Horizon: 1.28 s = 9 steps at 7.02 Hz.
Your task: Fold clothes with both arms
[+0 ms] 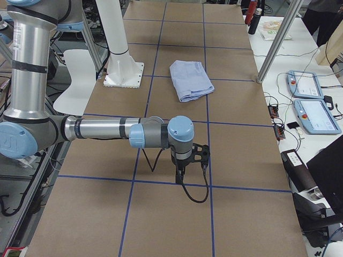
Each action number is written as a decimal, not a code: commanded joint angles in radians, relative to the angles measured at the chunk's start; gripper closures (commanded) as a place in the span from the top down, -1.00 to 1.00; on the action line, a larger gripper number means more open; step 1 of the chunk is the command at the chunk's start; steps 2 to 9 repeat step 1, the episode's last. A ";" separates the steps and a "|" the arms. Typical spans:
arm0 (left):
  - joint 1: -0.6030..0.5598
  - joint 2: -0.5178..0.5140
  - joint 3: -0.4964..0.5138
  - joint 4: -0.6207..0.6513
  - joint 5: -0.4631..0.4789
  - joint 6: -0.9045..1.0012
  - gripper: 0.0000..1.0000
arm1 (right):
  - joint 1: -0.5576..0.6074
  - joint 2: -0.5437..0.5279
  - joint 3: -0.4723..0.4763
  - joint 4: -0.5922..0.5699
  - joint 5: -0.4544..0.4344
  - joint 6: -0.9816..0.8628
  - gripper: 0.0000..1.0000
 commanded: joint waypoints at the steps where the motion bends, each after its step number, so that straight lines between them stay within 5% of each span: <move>1: 0.000 -0.001 0.004 0.000 0.000 0.000 0.98 | 0.000 0.000 0.000 0.000 0.000 -0.002 1.00; 9: 0.000 -0.001 0.004 0.000 0.000 0.000 0.98 | 0.000 0.000 0.000 0.000 0.000 -0.002 1.00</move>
